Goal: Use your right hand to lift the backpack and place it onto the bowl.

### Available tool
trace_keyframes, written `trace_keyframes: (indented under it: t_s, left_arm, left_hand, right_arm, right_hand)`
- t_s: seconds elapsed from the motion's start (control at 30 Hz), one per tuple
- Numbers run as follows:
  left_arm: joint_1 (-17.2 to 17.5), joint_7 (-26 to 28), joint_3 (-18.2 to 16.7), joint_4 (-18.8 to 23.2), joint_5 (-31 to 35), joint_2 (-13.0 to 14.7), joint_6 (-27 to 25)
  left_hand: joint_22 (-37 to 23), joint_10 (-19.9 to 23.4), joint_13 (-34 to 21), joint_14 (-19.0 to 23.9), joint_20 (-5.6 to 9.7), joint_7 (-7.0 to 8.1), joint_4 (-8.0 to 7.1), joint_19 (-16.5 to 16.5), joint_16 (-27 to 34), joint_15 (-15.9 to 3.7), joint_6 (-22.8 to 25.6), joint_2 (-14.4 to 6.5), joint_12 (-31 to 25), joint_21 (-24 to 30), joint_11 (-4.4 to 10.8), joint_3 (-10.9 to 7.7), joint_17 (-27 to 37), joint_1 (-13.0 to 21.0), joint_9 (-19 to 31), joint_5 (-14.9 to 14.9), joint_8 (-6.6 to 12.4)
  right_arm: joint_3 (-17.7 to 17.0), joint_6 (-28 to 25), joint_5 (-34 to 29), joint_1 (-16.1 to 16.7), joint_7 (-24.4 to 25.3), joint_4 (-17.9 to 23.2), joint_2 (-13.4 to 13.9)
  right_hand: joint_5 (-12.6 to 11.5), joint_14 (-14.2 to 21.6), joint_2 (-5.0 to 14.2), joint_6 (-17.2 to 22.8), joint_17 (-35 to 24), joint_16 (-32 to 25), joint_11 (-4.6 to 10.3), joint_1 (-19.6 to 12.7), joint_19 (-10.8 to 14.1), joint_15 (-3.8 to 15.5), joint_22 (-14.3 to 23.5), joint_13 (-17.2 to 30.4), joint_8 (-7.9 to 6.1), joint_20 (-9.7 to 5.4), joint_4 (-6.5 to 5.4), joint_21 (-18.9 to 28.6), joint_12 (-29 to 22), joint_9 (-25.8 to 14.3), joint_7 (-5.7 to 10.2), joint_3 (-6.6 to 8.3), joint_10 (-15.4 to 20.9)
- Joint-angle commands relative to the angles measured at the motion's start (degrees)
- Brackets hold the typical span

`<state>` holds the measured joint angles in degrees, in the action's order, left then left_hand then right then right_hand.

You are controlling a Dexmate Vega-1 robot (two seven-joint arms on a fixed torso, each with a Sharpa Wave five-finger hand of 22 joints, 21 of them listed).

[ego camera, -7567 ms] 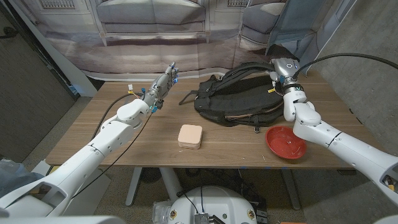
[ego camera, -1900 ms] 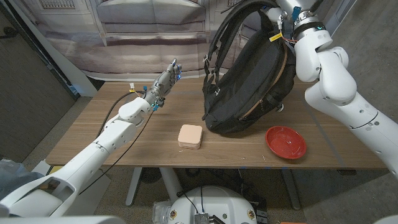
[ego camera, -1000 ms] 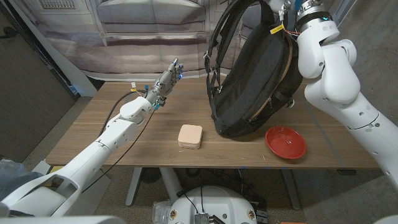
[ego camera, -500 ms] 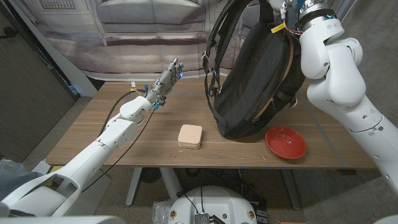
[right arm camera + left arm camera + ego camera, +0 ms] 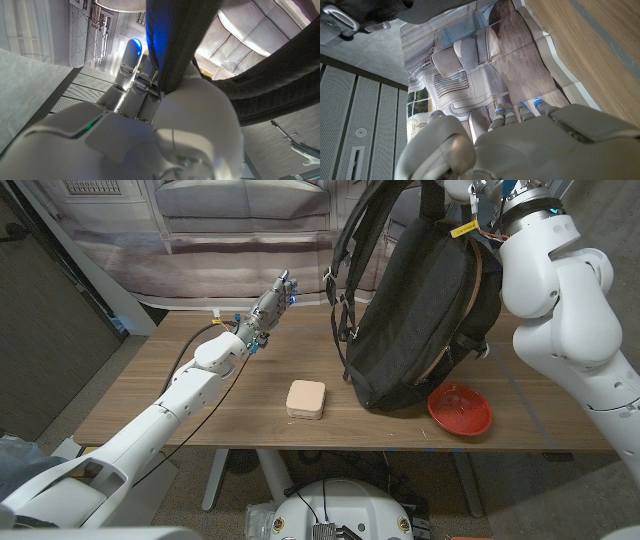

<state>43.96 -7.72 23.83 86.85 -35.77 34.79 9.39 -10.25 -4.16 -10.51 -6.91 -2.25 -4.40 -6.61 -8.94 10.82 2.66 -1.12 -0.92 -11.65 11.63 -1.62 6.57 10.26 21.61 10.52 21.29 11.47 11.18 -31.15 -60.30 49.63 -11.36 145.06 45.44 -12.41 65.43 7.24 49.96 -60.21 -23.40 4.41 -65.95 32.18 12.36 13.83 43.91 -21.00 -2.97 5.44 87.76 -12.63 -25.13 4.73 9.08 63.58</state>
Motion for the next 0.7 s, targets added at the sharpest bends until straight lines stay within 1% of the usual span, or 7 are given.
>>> trace_keyframes:
  t_s: [0.03, 0.23, 0.47, 0.7]
  left_arm:
    - [-0.45, 0.40, 0.56, 0.49, 0.45, -0.27, -0.83]
    - [-0.81, -0.14, 0.69, -0.14, 0.31, -0.51, -0.65]
    - [-1.52, -1.35, 0.97, -1.74, 0.05, -1.09, -0.04]
    - [-2.28, -1.92, 1.21, -2.67, 0.18, -1.36, 0.03]
  left_hand:
    - [-0.15, -0.29, -0.17, -0.06, -0.40, -0.19, 0.04, 0.15, -0.03, 0.24, 0.16, -0.61, 0.20, -0.13, -0.34, 0.41, 0.24, 0.20, 0.27, 0.26, -0.13]
    - [-0.15, -0.30, -0.17, -0.09, -0.46, -0.23, 0.04, 0.16, -0.04, 0.22, 0.17, -0.67, 0.20, -0.13, -0.19, 0.50, 0.24, 0.23, 0.27, 0.26, -0.13]
    - [-0.15, -0.30, -0.17, -0.06, -0.41, -0.22, 0.04, 0.16, -0.03, 0.19, 0.21, -0.72, 0.20, -0.13, -0.20, 0.61, 0.24, 0.27, 0.27, 0.26, -0.11]
    - [-0.15, -0.29, -0.17, -0.07, -0.46, -0.21, 0.04, 0.13, -0.03, 0.26, 0.14, -0.78, 0.19, -0.14, -0.32, 0.72, 0.24, 0.30, 0.27, 0.26, -0.14]
  right_arm:
    - [-3.06, 0.30, 0.93, 3.28, -0.43, 3.34, 0.52]
    - [-2.51, -0.15, -1.16, 3.11, -2.19, 4.55, 0.46]
    - [-0.52, -0.45, -5.06, 1.99, -5.25, 5.77, -0.49]
    - [-1.46, -0.11, -7.38, 3.12, -6.98, 6.85, -1.87]
  right_hand:
    - [-0.28, -0.17, 1.29, 7.24, -0.28, 0.05, 6.80, -1.02, -0.36, 0.44, -0.04, 0.15, -0.25, -9.69, -0.29, 0.49, 0.16, -0.17, 6.72, -0.06, 7.27]
    - [-0.29, -0.05, 1.27, 7.34, -0.23, 0.19, 6.81, -1.04, -0.38, 0.45, -0.09, 0.16, -0.14, -9.69, -0.33, 0.47, 0.19, -0.22, 6.73, -0.19, 7.23]
    - [-0.26, 0.18, 1.25, 7.37, -0.13, 0.26, 6.81, -1.16, -0.23, 0.49, -0.11, 0.06, 0.02, -9.69, -0.29, 0.53, 0.21, -0.22, 6.71, -0.29, 7.37]
    - [-0.24, 0.25, 1.26, 7.49, -0.13, 0.40, 6.83, -1.13, -0.24, 0.46, -0.15, 0.14, 0.12, -9.69, -0.36, 0.51, 0.15, -0.28, 6.72, -0.39, 7.40]
